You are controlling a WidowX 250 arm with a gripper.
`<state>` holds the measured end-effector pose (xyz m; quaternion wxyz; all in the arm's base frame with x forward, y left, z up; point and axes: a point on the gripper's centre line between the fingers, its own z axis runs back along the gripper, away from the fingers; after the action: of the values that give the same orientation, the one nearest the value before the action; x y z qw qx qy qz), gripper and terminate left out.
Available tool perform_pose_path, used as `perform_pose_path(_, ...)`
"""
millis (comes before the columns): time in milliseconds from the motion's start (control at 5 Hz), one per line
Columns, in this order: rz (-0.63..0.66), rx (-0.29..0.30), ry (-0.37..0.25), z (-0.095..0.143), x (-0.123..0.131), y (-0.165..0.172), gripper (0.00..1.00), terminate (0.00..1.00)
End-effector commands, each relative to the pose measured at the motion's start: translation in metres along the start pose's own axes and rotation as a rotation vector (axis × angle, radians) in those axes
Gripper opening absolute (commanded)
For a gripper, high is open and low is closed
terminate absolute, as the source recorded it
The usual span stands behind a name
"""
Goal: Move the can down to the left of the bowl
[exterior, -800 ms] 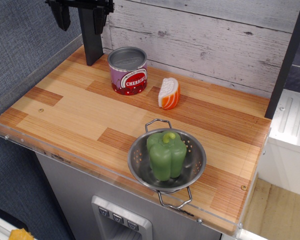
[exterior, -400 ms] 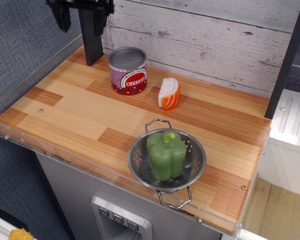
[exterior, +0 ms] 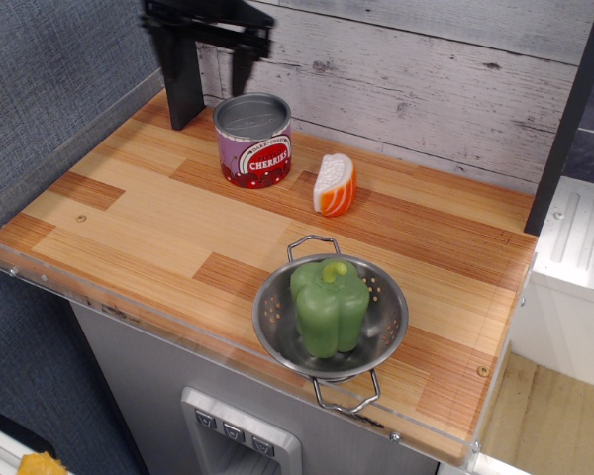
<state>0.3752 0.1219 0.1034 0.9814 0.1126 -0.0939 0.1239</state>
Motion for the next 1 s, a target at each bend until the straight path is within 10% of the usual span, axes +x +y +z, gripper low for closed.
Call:
perform_pose_path(0,-0.135,-0.083,-0.171,0.019,0.021,-0.018,1.00,0.00)
perform_pose_path(800,-0.143,-0.115,-0.318,-0.006,0.047,-0.029,1.00,0.00)
